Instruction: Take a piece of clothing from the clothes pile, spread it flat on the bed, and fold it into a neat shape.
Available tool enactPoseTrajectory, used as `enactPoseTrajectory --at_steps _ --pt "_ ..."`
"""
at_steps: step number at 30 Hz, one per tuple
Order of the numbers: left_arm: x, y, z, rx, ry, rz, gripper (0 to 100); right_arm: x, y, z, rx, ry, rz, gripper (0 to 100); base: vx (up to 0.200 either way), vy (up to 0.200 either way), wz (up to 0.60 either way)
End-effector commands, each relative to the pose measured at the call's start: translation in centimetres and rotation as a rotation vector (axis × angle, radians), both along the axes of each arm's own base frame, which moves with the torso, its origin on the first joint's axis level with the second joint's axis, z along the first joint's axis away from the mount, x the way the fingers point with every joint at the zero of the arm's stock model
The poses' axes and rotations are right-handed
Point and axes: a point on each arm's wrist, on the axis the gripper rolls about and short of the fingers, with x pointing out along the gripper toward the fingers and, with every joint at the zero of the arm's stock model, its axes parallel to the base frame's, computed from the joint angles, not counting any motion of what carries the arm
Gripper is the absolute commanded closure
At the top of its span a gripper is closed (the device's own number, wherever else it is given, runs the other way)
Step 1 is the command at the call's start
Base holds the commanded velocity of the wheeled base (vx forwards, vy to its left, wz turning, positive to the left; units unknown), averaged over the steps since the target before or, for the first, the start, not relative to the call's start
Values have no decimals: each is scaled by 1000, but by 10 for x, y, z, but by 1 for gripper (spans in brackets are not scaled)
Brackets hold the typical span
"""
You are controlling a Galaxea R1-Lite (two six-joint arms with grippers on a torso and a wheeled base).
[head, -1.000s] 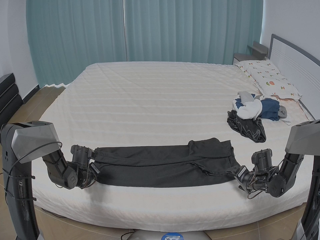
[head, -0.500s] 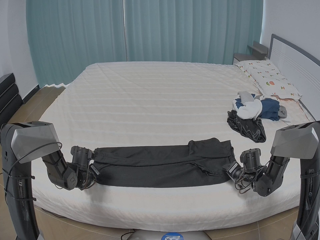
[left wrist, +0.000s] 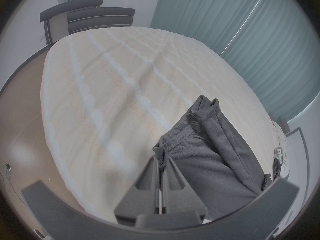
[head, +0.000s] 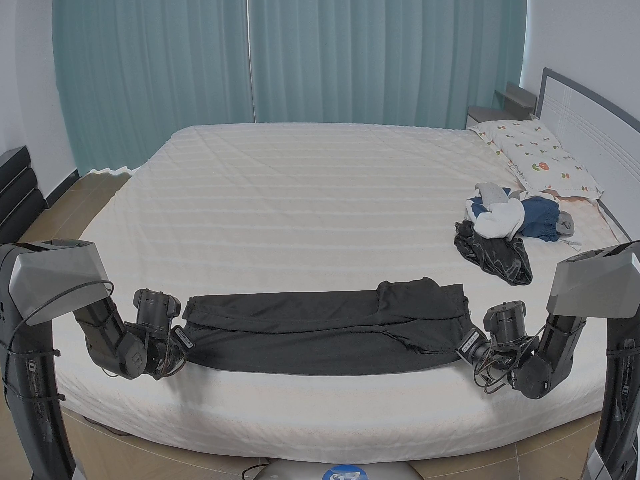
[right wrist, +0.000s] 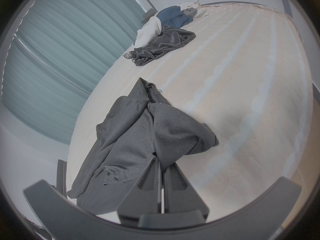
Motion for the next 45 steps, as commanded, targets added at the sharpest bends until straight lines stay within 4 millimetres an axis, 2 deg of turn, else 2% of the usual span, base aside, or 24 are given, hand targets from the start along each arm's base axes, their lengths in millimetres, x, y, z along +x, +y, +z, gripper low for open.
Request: enactPoseTrajectory --at_steps 1,12,22,23,24,25,28,31,32,33,37,40,45 --pt "-4 2 8 3 -9 -1 100 -9 -2 13 3 -11 6 100 0 0 0" --pt "-17 4 12 41 94 -33 100 -34 -8 6 -64 70 61 100 0 0 0" --pt "-25 3 4 60 142 -66 100 -45 -3 -3 -94 123 120 100 0 0 0" --pt "-26 3 3 58 145 -67 100 -45 -3 -4 -95 128 120 0 0 0 0" --pt "-27 3 2 59 150 -67 100 -46 -4 -5 -96 130 120 0 0 0 0" --pt "-27 3 3 58 147 -69 0 -46 -4 -4 -96 127 121 0 0 0 0" --pt "-28 3 5 58 147 -69 0 -48 -4 -1 -97 126 124 0 0 0 0" --pt "-33 6 15 67 128 -72 0 -50 -7 17 -95 72 124 0 0 0 0" --pt "-33 6 15 67 128 -72 0 -50 -7 17 -95 72 124 0 0 0 0" --pt "-33 12 23 69 104 -61 0 -51 -10 29 -92 40 119 0 0 0 0" --pt "-29 22 40 61 43 -29 0 -54 -18 44 -102 0 108 0 0 0 0" --pt "-24 25 53 22 -11 -33 0 -54 -23 48 -106 -8 91 0 0 0 0" --pt "-18 24 60 -44 -50 -28 0 -50 -31 48 -114 -13 68 0 0 0 0"
